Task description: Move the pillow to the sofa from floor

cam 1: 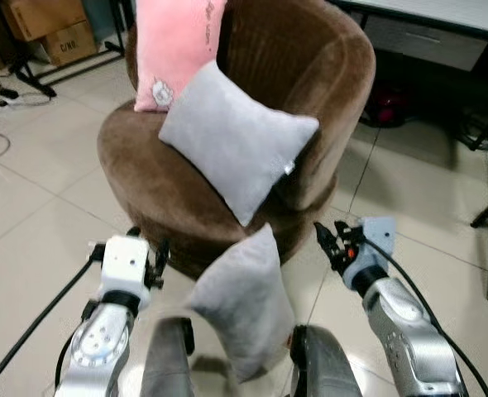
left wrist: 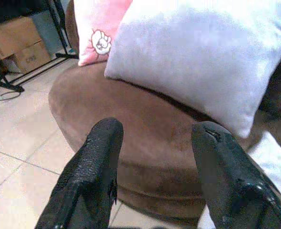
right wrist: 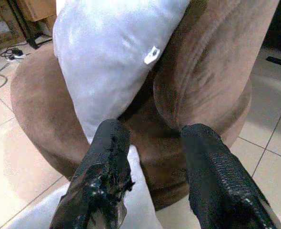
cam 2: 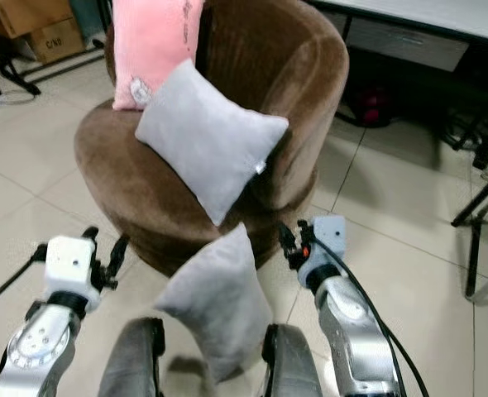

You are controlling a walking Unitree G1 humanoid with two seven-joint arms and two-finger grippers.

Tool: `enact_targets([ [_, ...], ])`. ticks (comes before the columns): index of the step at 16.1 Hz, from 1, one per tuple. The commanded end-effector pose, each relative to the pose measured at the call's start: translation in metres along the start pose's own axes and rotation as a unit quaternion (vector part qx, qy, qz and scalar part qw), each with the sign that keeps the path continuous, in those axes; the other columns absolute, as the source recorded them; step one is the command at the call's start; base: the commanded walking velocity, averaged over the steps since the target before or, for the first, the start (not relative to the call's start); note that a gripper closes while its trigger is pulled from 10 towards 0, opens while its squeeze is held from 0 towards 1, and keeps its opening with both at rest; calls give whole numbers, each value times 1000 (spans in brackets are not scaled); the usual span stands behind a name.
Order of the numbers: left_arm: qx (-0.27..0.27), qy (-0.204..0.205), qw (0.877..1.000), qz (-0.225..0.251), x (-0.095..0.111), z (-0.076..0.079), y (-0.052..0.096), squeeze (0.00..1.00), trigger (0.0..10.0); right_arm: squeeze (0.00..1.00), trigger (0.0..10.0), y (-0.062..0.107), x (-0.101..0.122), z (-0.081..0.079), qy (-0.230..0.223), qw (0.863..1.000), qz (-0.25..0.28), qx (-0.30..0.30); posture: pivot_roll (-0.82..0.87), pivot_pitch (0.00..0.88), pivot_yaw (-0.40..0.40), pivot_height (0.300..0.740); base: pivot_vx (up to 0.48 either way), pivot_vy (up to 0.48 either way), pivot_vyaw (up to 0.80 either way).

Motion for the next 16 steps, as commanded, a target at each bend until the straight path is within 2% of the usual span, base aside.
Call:
enact_targets([
  [1, -7, -5, 1000, 3, 0, 2, -2, 0, 10000, 0, 10000, 1, 2, 5, 14, 1000, 1, -21, 90, 0, -22, 656, 0, 0, 0],
  [4, -16, -8, 1000, 7, 0, 7, -6, 0, 10000, 0, 10000, 3, -4, 11, 30, 999, -10, -36, 76, 0, -4, 656, 0, 0, 0],
  [8, -17, -8, 1000, 10, -1, 7, -9, 0, 10000, 0, 10000, 4, -3, 11, 30, 999, -3, -39, 67, 0, 2, 656, 0, 0, 0],
  [13, -19, -4, 1000, 19, 2, 10, -14, 0, 10000, 0, 10000, 3, 2, 13, 30, 999, 13, -39, 62, 0, 4, 656, 0, 0, 0],
  [16, -18, -6, 1000, 24, 3, 9, -17, 0, 10000, 0, 10000, 3, 12, 10, 18, 999, 41, -26, 67, 0, -1, 661, 0, 0, 0],
])
Point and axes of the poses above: a point about 5 cm out from each wrist's last joint towards the gripper, its own y axis pointing back from the gripper into the wrist, its own x axis along the axis of the wrist's last joint, z = x × y, the point moved 1 cm from there along -y, pointing out of the wrist towards the gripper, and after that the axes turned 15 degrees about -y, right-handed, at the moved point
